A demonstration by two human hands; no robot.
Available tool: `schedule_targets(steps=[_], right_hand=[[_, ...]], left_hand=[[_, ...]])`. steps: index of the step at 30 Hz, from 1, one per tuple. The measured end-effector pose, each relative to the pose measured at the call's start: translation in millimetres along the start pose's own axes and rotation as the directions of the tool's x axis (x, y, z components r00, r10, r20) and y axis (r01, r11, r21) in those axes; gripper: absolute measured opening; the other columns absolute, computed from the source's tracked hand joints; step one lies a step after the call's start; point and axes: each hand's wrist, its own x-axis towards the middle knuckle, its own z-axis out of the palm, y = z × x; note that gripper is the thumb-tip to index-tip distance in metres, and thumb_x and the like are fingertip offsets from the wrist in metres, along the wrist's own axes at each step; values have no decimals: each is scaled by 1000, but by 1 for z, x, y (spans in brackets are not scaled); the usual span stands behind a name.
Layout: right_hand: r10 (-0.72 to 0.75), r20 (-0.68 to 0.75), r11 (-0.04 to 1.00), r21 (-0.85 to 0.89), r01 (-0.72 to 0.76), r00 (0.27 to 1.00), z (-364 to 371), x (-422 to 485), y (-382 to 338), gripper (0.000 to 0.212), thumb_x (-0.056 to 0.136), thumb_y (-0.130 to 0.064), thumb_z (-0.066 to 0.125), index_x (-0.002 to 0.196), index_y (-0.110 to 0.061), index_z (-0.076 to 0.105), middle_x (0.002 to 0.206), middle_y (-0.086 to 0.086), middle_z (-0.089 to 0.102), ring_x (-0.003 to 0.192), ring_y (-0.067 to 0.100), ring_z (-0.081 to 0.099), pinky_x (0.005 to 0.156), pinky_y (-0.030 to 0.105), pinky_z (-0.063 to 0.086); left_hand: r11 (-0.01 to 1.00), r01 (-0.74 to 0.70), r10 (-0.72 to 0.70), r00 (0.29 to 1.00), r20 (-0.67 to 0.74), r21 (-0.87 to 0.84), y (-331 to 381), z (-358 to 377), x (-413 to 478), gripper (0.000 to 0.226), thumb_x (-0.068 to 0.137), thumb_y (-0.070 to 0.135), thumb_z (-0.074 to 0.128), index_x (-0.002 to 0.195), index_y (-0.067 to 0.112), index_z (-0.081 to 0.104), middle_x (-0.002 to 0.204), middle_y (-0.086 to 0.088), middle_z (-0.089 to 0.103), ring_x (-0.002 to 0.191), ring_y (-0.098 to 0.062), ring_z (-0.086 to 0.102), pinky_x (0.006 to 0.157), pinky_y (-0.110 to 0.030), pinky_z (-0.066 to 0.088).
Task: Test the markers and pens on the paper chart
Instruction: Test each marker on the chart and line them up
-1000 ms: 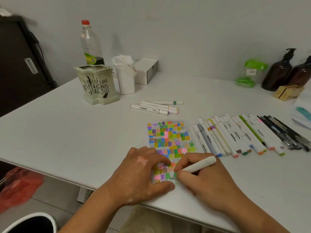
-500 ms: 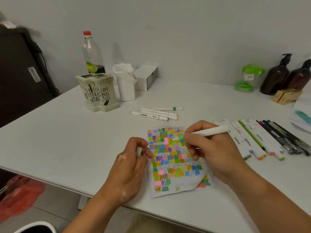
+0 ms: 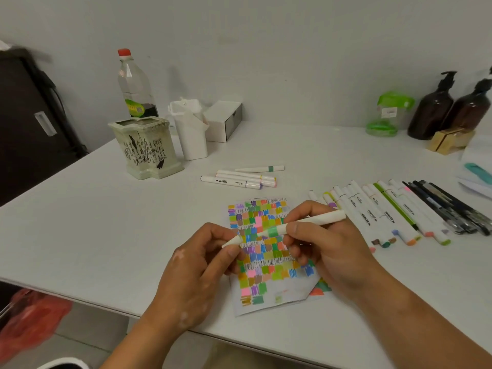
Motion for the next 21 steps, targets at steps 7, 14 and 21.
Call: schedule_targets(steps=[7, 14, 21], right_hand=[[-5, 75, 999, -34, 7, 997, 8, -3, 2, 15, 76, -28, 77, 87, -19, 77, 76, 13, 74, 60, 17, 65, 47, 23, 49], [14, 105, 992, -122, -1, 994, 15, -5, 5, 5, 83, -16, 76, 86, -20, 78, 78, 11, 76, 62, 16, 66, 52, 25, 51], [24, 141, 994, -107, -9, 990, 17, -4, 4, 5, 81, -19, 80, 85, -21, 78, 77, 11, 75, 65, 19, 69, 57, 25, 55]], left_hand=[[1000, 0, 0, 999, 36, -13, -3, -3, -1, 17, 80, 53, 58, 92, 42, 61, 81, 8, 74, 78, -10, 71, 62, -14, 54], [999, -19, 24, 994, 109, -49, -6, -6, 1, 14, 92, 44, 61, 94, 30, 65, 80, 0, 74, 73, -21, 71, 67, -26, 58], [995, -8, 21, 991, 133, -97, -5, -9, 3, 15, 89, 41, 63, 94, 28, 67, 79, -6, 73, 71, -24, 71, 69, -30, 59]])
